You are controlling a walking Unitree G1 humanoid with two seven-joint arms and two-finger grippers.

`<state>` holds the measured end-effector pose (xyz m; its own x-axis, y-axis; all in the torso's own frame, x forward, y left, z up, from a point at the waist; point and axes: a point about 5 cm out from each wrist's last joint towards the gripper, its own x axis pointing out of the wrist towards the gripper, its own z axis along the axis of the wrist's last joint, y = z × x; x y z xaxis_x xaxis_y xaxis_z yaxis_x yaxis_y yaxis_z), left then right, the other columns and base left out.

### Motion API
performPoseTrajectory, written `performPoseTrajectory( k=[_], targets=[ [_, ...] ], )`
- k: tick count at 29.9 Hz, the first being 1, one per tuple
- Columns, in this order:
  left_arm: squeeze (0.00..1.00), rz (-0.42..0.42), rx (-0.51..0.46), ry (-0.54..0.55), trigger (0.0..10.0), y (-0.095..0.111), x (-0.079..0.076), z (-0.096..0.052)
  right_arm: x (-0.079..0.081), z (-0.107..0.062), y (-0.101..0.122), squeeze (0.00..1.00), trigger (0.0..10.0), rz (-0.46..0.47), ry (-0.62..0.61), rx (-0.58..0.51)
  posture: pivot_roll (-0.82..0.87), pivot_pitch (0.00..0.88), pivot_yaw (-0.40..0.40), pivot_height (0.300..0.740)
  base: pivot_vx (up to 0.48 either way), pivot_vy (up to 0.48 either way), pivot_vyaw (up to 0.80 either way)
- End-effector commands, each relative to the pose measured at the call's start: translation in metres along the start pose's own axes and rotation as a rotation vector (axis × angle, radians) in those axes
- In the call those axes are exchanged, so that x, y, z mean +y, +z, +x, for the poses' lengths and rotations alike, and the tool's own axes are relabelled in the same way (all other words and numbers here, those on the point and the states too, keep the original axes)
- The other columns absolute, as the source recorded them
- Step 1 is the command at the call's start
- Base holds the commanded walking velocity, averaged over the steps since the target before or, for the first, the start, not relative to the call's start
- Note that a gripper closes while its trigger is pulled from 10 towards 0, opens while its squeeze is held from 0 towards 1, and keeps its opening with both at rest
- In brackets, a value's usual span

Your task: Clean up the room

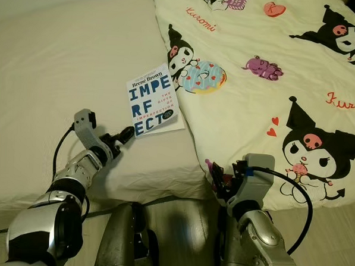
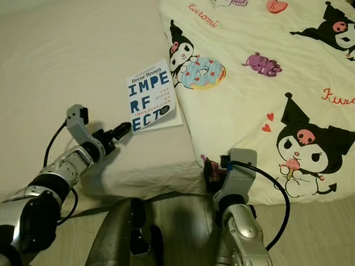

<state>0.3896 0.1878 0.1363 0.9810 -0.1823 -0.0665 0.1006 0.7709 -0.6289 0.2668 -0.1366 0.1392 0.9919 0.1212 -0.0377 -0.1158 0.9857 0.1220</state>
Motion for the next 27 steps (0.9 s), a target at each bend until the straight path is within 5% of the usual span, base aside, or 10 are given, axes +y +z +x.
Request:
performPoseTrajectory(
  k=[1, 13, 17, 27],
  targets=[
    [0.0, -0.057, 0.061, 0.045, 10.0, -0.021, 0.008, -0.005, 0.007, -0.004, -0.006, 0.0, 10.0, 0.027, 0.025, 0.028, -0.16, 0.495, 0.194, 0.591, 0.0, 0.0, 0.0],
    [0.0, -0.264, 0.176, -0.099, 10.0, -0.075, -0.051, 0.008, 0.007, -0.01, -0.007, 0.0, 10.0, 0.033, 0.01, 0.032, -0.18, 0.503, 0.212, 0.591, 0.0, 0.0, 0.0],
    [0.0, -0.295, 0.164, -0.111, 10.0, -0.076, -0.063, 0.011, 0.007, -0.011, -0.007, 0.0, 10.0, 0.031, 0.005, 0.031, -0.18, 0.507, 0.217, 0.591, 0.0, 0.0, 0.0],
    [0.0, -0.366, 0.089, -0.059, 10.0, -0.064, -0.064, 0.016, 0.006, -0.012, -0.008, 0.0, 10.0, 0.029, -0.004, 0.031, -0.18, 0.514, 0.223, 0.591, 0.0, 0.0, 0.0]
  ],
)
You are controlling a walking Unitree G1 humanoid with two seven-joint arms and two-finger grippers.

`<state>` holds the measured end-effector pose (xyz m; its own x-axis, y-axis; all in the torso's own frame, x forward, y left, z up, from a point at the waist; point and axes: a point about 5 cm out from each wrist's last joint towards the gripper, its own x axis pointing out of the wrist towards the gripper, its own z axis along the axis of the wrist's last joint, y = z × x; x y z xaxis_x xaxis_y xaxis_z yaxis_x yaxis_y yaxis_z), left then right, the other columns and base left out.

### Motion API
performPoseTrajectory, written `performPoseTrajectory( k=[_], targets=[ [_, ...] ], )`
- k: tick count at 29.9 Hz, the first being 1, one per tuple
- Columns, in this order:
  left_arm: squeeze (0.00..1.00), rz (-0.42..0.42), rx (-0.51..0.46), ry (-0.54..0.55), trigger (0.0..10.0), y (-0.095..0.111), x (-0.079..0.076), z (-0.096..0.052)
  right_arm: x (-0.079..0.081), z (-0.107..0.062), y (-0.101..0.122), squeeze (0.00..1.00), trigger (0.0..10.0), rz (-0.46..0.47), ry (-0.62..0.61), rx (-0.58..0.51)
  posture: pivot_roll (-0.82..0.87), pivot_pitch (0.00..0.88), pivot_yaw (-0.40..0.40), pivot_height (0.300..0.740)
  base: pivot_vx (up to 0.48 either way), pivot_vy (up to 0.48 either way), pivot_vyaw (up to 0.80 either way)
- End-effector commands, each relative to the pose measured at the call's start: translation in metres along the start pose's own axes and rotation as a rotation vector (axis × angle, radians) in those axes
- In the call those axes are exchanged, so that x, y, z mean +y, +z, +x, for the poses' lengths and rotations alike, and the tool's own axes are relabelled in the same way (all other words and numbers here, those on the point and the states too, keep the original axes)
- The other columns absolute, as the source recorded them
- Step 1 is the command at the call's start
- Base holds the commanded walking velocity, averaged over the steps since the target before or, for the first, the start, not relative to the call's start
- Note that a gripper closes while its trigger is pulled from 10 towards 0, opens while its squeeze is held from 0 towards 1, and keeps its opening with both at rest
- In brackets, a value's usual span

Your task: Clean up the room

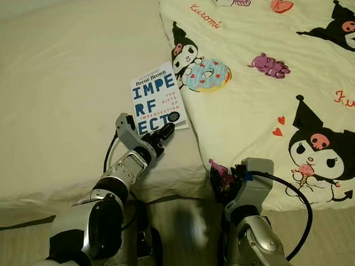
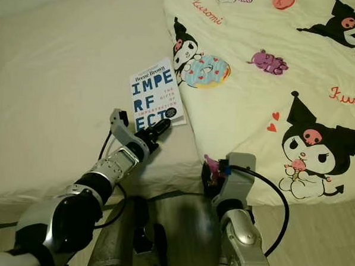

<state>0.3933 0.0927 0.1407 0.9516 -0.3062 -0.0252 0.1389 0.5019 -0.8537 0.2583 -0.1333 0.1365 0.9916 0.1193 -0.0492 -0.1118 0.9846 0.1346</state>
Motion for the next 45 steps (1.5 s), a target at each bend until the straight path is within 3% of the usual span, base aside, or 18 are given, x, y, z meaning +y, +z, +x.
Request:
performPoseTrajectory(
  k=[1, 6, 12, 19, 25, 33, 45],
  targets=[
    [0.0, -0.06, -0.029, 0.096, 10.0, -0.001, 0.017, -0.007, 0.002, -0.006, -0.005, 0.0, 10.0, 0.018, -0.004, 0.022, -0.18, 0.517, 0.224, 0.591, 0.0, 0.0, 0.0],
    [0.0, -0.098, -0.074, 0.14, 10.0, 0.004, 0.023, -0.009, 0.003, -0.008, -0.006, 0.0, 10.0, 0.023, -0.009, 0.026, -0.19, 0.52, 0.222, 0.591, 0.0, 0.0, 0.0],
    [0.0, -0.153, -0.073, 0.084, 10.0, -0.003, 0.022, -0.01, 0.007, -0.008, -0.005, 0.0, 10.0, 0.019, -0.007, 0.025, -0.23, 0.536, 0.218, 0.591, 0.0, 0.0, 0.0],
    [0.0, -0.081, 0.0, 0.072, 10.0, -0.029, 0.027, -0.015, 0.004, -0.015, 0.001, 0.0, 10.0, -0.001, -0.017, 0.019, -0.28, 0.569, 0.197, 0.591, 0.0, 0.0, 0.0],
    [0.0, -0.169, -0.047, 0.074, 10.0, -0.028, 0.029, -0.016, 0.005, -0.016, 0.002, 0.0, 10.0, -0.002, -0.02, 0.017, -0.29, 0.573, 0.188, 0.591, 0.0, 0.0, 0.0],
    [0.0, -0.289, -0.128, -0.019, 10.0, -0.021, 0.012, -0.009, 0.01, -0.019, 0.005, 0.0, 10.0, 0.006, -0.017, 0.007, -0.32, 0.565, 0.176, 0.591, 0.0, 0.0, 0.0],
    [0.0, -0.341, -0.154, -0.099, 10.0, -0.024, 0.001, -0.006, 0.013, -0.024, 0.009, 0.0, 10.0, -0.001, -0.013, -0.001, -0.36, 0.571, 0.16, 0.591, 0.0, 0.0, 0.0]
  ],
)
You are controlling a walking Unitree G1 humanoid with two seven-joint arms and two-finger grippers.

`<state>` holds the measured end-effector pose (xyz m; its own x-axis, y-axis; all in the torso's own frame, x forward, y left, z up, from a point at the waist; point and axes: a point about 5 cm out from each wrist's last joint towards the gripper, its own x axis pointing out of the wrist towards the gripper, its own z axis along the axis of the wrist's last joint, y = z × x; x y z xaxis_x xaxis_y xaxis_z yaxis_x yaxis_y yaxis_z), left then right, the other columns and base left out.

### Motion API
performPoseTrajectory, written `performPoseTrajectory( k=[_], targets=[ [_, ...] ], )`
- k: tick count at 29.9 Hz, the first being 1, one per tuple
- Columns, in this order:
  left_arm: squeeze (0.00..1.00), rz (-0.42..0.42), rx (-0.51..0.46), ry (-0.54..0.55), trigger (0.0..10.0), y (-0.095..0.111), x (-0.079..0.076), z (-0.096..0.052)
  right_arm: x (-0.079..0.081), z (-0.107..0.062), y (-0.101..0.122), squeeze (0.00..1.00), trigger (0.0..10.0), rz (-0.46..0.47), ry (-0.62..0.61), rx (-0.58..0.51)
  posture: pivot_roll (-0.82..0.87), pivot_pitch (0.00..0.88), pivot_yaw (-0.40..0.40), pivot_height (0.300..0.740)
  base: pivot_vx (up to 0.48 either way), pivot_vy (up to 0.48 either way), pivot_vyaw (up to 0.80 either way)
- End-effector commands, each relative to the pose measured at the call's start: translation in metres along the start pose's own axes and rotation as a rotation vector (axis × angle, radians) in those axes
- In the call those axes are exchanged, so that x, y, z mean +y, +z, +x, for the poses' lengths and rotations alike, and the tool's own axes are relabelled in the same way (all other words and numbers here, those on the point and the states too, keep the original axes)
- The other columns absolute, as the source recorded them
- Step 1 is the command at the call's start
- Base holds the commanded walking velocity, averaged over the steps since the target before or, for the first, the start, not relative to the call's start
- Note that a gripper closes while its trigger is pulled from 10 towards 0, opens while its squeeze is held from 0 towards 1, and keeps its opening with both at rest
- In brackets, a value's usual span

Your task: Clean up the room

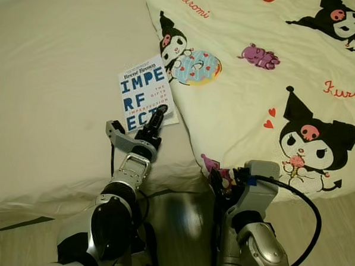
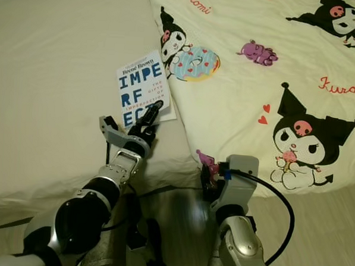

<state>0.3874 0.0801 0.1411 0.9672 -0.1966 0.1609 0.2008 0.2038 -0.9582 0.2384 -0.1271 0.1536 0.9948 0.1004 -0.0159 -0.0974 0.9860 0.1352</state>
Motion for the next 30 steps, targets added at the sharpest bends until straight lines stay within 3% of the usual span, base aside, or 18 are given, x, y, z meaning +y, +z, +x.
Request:
performPoseTrajectory(
  k=[1, 7, 8, 9, 14, 15, 17, 18, 20, 22, 23, 24, 27, 28, 30],
  targets=[
    [0.0, -0.049, 0.01, 0.02, 10.0, -0.009, 0.009, -0.007, 0.002, -0.004, -0.006, 0.0, 10.0, -0.003, 0.001, 0.034, -0.36, 0.571, 0.16, 0.591, 0.0, 0.0, 0.0],
    [0.0, -0.072, -0.016, -0.02, 10.0, -0.006, -0.002, 0.0, 0.004, -0.004, -0.006, 0.0, 10.0, -0.004, 0.004, 0.034, -0.35, 0.562, 0.158, 0.591, 0.0, 0.0, 0.0],
    [0.0, -0.074, -0.02, -0.025, 9.8, -0.006, -0.004, 0.001, 0.004, -0.004, -0.006, 0.0, 10.0, -0.004, 0.005, 0.034, -0.35, 0.562, 0.158, 0.591, 0.0, 0.0, 0.0],
    [0.0, -0.076, -0.024, -0.028, 8.4, -0.005, -0.005, 0.002, 0.005, -0.004, -0.006, 0.0, 10.0, -0.006, 0.009, 0.033, -0.36, 0.562, 0.159, 0.591, 0.0, 0.0, 0.0],
    [0.0, -0.065, -0.026, -0.03, 8.0, -0.006, -0.006, 0.003, 0.006, -0.005, -0.005, 0.0, 10.0, -0.015, 0.013, 0.03, -0.37, 0.557, 0.158, 0.591, 0.0, 0.0, 0.0],
    [0.0, -0.062, -0.027, -0.031, 7.2, -0.006, -0.006, 0.003, 0.006, -0.005, -0.004, 0.0, 10.0, -0.017, 0.012, 0.03, -0.38, 0.555, 0.157, 0.591, 0.0, 0.0, 0.0],
    [0.0, -0.06, -0.028, -0.032, 6.9, -0.006, -0.007, 0.003, 0.005, -0.006, -0.004, 0.0, 10.0, -0.018, 0.011, 0.03, -0.38, 0.555, 0.157, 0.591, 0.0, 0.0, 0.0],
    [0.0, -0.06, -0.029, -0.033, 4.7, -0.006, -0.007, 0.003, 0.005, -0.007, -0.004, 0.0, 10.0, -0.02, 0.01, 0.031, -0.38, 0.555, 0.157, 0.591, 0.0, 0.0, 0.0],
    [0.0, -0.06, -0.03, -0.032, 4.7, -0.006, -0.008, 0.003, 0.004, -0.007, -0.004, 0.0, 10.0, -0.022, 0.009, 0.032, -0.38, 0.555, 0.157, 0.591, 0.0, 0.0, 0.0],
    [0.0, -0.061, -0.033, -0.025, 2.2, -0.007, -0.007, 0.003, 0.004, -0.008, -0.005, 0.0, 10.0, -0.024, 0.008, 0.033, -0.38, 0.555, 0.156, 0.591, 0.0, 0.0, 0.0],
    [0.0, -0.062, -0.035, -0.021, 2.2, -0.007, -0.007, 0.003, 0.004, -0.008, -0.005, 0.0, 10.0, -0.024, 0.007, 0.033, -0.38, 0.555, 0.156, 0.591, 0.0, 0.0, 0.0],
    [0.0, -0.063, -0.035, -0.018, 0.6, -0.007, -0.006, 0.003, 0.005, -0.008, -0.005, 0.0, 10.0, -0.024, 0.007, 0.034, -0.38, 0.555, 0.156, 0.591, 0.0, 0.0, 0.0],
    [0.0, -0.063, -0.036, -0.017, 0.6, -0.007, -0.006, 0.002, 0.005, -0.009, -0.005, 0.0, 10.0, -0.024, 0.007, 0.034, -0.38, 0.555, 0.156, 0.591, 0.0, 0.0, 0.0],
    [0.0, -0.061, -0.035, -0.016, 0.1, -0.007, -0.005, 0.002, 0.005, -0.009, -0.005, 0.0, 10.0, -0.024, 0.006, 0.034, -0.38, 0.557, 0.157, 0.591, 0.0, 0.0, 0.0],
    [0.0, -0.062, -0.035, -0.015, 0.0, -0.007, -0.005, 0.002, 0.005, -0.009, -0.005, 0.0, 10.0, -0.024, 0.006, 0.035, -0.38, 0.557, 0.157, 0.591, 0.0, 0.0, 0.0]
  ],
)
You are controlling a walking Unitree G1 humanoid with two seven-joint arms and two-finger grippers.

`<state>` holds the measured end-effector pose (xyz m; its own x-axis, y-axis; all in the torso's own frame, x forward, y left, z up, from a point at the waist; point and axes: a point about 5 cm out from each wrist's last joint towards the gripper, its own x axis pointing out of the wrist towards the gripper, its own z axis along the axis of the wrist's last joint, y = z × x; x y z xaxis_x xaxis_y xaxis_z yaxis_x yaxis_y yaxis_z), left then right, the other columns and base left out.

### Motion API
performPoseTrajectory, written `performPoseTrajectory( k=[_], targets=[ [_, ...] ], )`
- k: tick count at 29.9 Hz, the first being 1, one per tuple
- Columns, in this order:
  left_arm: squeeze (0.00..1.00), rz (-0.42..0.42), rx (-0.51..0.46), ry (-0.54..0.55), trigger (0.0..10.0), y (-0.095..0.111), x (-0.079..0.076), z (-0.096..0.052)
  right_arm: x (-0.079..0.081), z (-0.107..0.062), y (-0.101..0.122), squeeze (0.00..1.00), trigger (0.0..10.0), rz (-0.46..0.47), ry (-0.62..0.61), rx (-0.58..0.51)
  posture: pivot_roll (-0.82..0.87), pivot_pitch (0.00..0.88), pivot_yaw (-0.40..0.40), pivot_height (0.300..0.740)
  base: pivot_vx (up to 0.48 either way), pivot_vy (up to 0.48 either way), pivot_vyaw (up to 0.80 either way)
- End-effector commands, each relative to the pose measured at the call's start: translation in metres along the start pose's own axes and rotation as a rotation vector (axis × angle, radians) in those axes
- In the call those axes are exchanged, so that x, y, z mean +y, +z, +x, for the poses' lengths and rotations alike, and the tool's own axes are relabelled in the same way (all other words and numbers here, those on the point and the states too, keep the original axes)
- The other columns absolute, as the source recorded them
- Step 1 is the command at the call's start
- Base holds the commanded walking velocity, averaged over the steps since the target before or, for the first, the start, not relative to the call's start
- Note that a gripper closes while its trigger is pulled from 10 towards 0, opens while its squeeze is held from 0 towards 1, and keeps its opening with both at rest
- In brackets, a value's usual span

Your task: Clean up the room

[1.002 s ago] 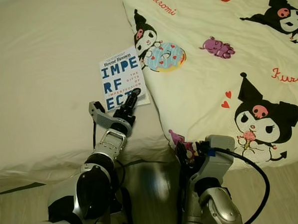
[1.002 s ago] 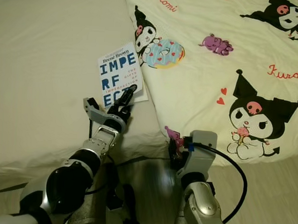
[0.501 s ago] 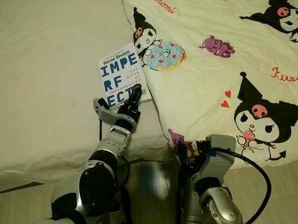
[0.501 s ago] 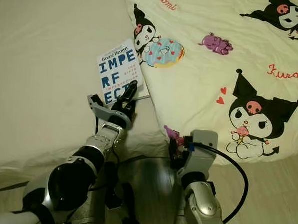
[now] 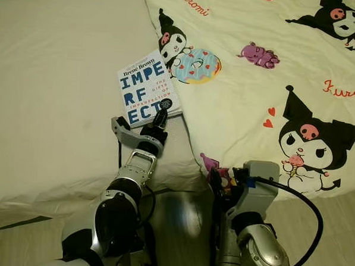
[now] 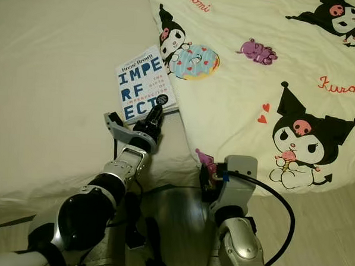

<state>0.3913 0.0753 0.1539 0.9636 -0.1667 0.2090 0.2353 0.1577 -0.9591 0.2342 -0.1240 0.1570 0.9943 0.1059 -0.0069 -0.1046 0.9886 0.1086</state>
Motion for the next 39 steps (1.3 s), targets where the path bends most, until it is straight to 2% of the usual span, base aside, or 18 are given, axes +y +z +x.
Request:
performPoseTrajectory(
  k=[1, 11, 16, 17, 18, 20, 23, 24, 25, 26, 29, 31, 32, 33, 35, 37, 39],
  targets=[
    [0.0, -0.022, 0.002, 0.028, 0.0, -0.006, 0.008, -0.006, 0.001, -0.005, -0.007, 0.0, 10.0, 0.003, -0.001, 0.043, -0.38, 0.558, 0.156, 0.591, 0.0, 0.0, 0.0],
    [0.0, -0.02, 0.0, 0.029, 0.0, -0.006, 0.007, -0.005, 0.0, -0.005, -0.007, 0.0, 10.0, 0.0, -0.001, 0.043, -0.39, 0.553, 0.153, 0.591, 0.0, 0.0, 0.0],
    [0.0, -0.014, 0.014, -0.013, 0.0, -0.007, 0.001, -0.002, -0.002, -0.003, -0.007, 0.0, 10.0, -0.002, 0.0, 0.041, -0.35, 0.543, 0.159, 0.591, 0.0, 0.0, 0.0],
    [0.0, 0.012, 0.04, -0.141, 0.0, -0.002, -0.017, 0.007, -0.004, 0.002, -0.007, 0.0, 10.0, 0.001, 0.008, 0.025, -0.3, 0.522, 0.171, 0.591, 0.0, 0.0, 0.0],
    [0.0, 0.018, 0.039, -0.192, 0.0, 0.003, -0.026, 0.011, -0.005, 0.006, -0.007, 0.0, 10.0, 0.005, 0.012, 0.018, -0.26, 0.491, 0.163, 0.591, 0.0, 0.0, 0.0],
    [0.0, 0.019, 0.032, -0.23, 0.0, 0.009, -0.033, 0.015, -0.006, 0.009, -0.008, 0.0, 10.0, 0.008, 0.016, 0.012, -0.26, 0.491, 0.163, 0.591, 0.0, 0.0, 0.0],
    [0.0, 0.072, -0.019, -0.374, 0.0, 0.04, -0.065, 0.027, -0.007, 0.022, -0.006, 0.0, 10.0, 0.004, 0.038, -0.01, -0.2, 0.418, 0.156, 0.591, 0.0, 0.0, 0.0],
    [0.0, 0.072, -0.019, -0.374, 0.0, 0.04, -0.065, 0.027, -0.007, 0.022, -0.006, 0.0, 10.0, 0.004, 0.038, -0.01, -0.2, 0.418, 0.156, 0.591, 0.0, 0.0, 0.0],
    [0.0, 0.105, -0.05, -0.419, 0.0, 0.054, -0.078, 0.031, -0.007, 0.027, -0.006, 0.0, 10.0, 0.003, 0.045, -0.019, -0.19, 0.396, 0.149, 0.591, 0.0, 0.0, 0.0],
    [0.0, 0.105, -0.05, -0.419, 0.0, 0.054, -0.078, 0.031, -0.007, 0.027, -0.006, 0.0, 10.0, 0.003, 0.045, -0.019, -0.19, 0.396, 0.149, 0.591, 0.0, 0.0, 0.0],
    [0.0, 0.197, -0.094, -0.482, 0.0, 0.081, -0.093, 0.032, -0.009, 0.043, -0.009, 0.0, 10.0, -0.002, 0.061, -0.03, -0.13, 0.326, 0.13, 0.591, 0.0, 0.0, 0.0],
    [0.0, 0.197, -0.094, -0.482, 0.0, 0.081, -0.093, 0.032, -0.009, 0.043, -0.009, 0.0, 10.0, -0.002, 0.061, -0.03, -0.13, 0.326, 0.13, 0.591, 0.0, 0.0, 0.0],
    [0.0, 0.217, -0.099, -0.492, 0.0, 0.086, -0.094, 0.032, -0.009, 0.047, -0.011, 0.0, 10.0, -0.006, 0.067, -0.032, -0.12, 0.316, 0.129, 0.591, 0.0, 0.0, 0.0],
    [0.0, 0.31, -0.136, -0.485, 0.0, 0.105, -0.095, 0.028, -0.009, 0.057, -0.009, 0.0, 10.0, -0.012, 0.081, -0.05, -0.11, 0.294, 0.124, 0.591, 0.0, 0.0, 0.0],
    [0.0, 0.337, -0.15, -0.474, 0.0, 0.111, -0.094, 0.026, -0.009, 0.059, -0.009, 0.0, 10.0, -0.012, 0.083, -0.053, -0.11, 0.29, 0.124, 0.591, 0.0, 0.0, 0.0],
    [0.0, 0.386, -0.2, -0.473, 0.0, 0.13, -0.094, 0.02, -0.009, 0.065, -0.004, 0.0, 10.0, -0.012, 0.086, -0.076, -0.11, 0.257, 0.126, 0.591, 0.0, 0.0, 0.0],
    [0.0, 0.386, -0.2, -0.473, 0.0, 0.13, -0.094, 0.02, -0.009, 0.065, -0.004, 0.0, 10.0, -0.012, 0.086, -0.076, -0.11, 0.257, 0.126, 0.591, 0.0, 0.0, 0.0]
  ],
)
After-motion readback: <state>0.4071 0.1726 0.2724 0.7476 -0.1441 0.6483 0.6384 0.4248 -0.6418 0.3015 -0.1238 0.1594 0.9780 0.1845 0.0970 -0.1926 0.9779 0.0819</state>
